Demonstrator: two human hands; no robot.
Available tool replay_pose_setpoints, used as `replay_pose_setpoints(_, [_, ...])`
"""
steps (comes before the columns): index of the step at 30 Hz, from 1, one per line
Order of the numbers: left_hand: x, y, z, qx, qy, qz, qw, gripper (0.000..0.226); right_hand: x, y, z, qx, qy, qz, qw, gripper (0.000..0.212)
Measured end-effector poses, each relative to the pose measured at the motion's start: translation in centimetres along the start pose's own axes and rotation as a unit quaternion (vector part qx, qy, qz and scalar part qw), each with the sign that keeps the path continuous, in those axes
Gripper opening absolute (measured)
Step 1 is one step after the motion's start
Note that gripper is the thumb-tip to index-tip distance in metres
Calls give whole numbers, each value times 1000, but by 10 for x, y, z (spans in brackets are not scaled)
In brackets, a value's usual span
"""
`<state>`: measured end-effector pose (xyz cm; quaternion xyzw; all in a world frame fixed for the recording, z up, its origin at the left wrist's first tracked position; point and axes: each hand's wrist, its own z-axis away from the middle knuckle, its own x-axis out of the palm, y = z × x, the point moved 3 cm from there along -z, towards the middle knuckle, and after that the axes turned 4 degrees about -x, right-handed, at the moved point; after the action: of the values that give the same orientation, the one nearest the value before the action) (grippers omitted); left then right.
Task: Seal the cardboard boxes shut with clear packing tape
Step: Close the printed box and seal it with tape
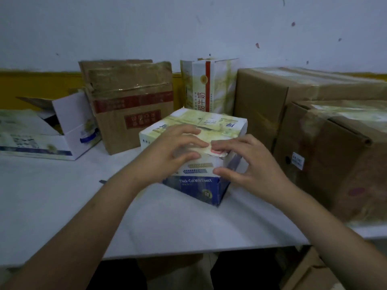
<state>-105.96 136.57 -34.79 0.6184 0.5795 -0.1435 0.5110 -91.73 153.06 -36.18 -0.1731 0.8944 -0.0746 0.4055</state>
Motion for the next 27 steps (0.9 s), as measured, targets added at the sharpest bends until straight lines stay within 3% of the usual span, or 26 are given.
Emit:
replay_pose_setpoints(2, [-3,-6,3,13,-6,-2,1000,30,-5,9,-1,-35,-16,-33,999,46])
replay_pose_setpoints(5, [11,-4,4,11,15,13,1000,33,3,21,-1,-16,13,-114,993,32])
replay_pose_setpoints(8, [19,-5,1,-5,44,27,999,30,12,25,-2,1,58,-129,990,27])
replay_pose_setpoints(11, [17,-9,-8,-12,17,50,999,30,16,29,-7,4,68,-120,990,27])
replay_pose_setpoints(17, [16,-5,-6,-42,8,48,998,32,7,23,-12,14,1,-115,993,32])
replay_pose_setpoints(20, [6,-2,12,-35,9,2,999,48,-4,11,-4,6,-6,-86,996,25])
replay_pose_setpoints(23, [-14,-14,64,-79,70,-23,994,59,2,-15,12,14,92,-43,995,24])
replay_pose_setpoints(25, [-30,-32,116,-121,159,-37,979,44,21,-43,16,-10,110,-43,993,21])
replay_pose_setpoints(27, [-47,-51,175,-192,266,-51,943,25,48,-74,11,-64,95,-36,993,20])
